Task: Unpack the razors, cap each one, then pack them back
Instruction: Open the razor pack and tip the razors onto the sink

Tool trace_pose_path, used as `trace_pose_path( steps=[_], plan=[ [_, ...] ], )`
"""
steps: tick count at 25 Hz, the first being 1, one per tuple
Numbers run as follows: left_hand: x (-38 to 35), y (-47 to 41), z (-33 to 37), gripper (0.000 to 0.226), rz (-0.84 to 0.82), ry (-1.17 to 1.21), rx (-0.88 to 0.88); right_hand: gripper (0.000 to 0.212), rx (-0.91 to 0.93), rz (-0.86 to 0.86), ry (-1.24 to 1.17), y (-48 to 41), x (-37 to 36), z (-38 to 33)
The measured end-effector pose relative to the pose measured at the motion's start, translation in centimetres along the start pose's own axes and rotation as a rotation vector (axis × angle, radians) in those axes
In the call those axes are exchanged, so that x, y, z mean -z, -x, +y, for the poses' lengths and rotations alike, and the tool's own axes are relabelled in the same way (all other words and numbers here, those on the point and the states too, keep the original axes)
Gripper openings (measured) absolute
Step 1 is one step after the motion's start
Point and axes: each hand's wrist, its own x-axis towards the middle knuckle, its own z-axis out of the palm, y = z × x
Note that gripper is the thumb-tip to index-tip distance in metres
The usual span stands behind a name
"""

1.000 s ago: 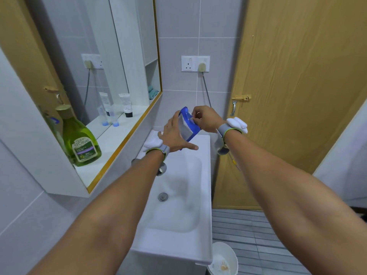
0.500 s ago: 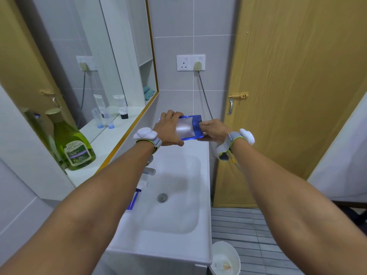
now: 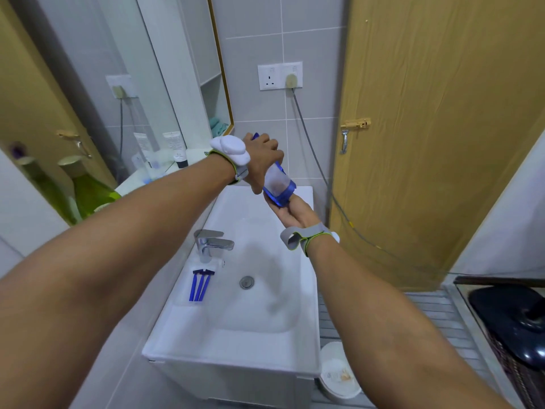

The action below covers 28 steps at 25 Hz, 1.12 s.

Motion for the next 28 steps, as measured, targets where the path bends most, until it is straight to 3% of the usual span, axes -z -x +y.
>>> trace_pose_path(
  steps=[5, 7, 10, 15, 23, 28],
  plan=[
    [-0.7, 0.1, -0.1, 0.087, 0.01, -0.001, 0.002, 0.043, 0.056, 0.13, 0.01, -0.7, 1.0, -0.3],
    [-1.1, 0.2, -0.2, 0.089, 0.011, 0.011, 0.013, 0.04, 0.048, 0.143, -0.017, -0.7, 1.7, -0.5],
    [-1.7, 0.5, 0.1, 0.09, 0.002, 0.008, 0.015, 0.014, 0.029, 0.162, -0.037, -0.3, 2.5, -0.5],
    [-2.0, 1.1, 0.3, 0.093, 0.005, 0.056, 0.052, 0.028, 0.036, 0.148, -0.147, 1.2, 3.5, -0.7],
    [-6.6, 4.8, 2.9, 0.107, -0.018, 0.681, 0.246, 0.033, -0.032, 0.115, -0.093, 3.4, 5.8, -0.6],
    [-15.3, 9.4, 7.8, 0.108, -0.15, 0.814, 0.333, 0.015, -0.236, 0.169, 0.117, 3.8, 12.0, 3.3]
  ],
)
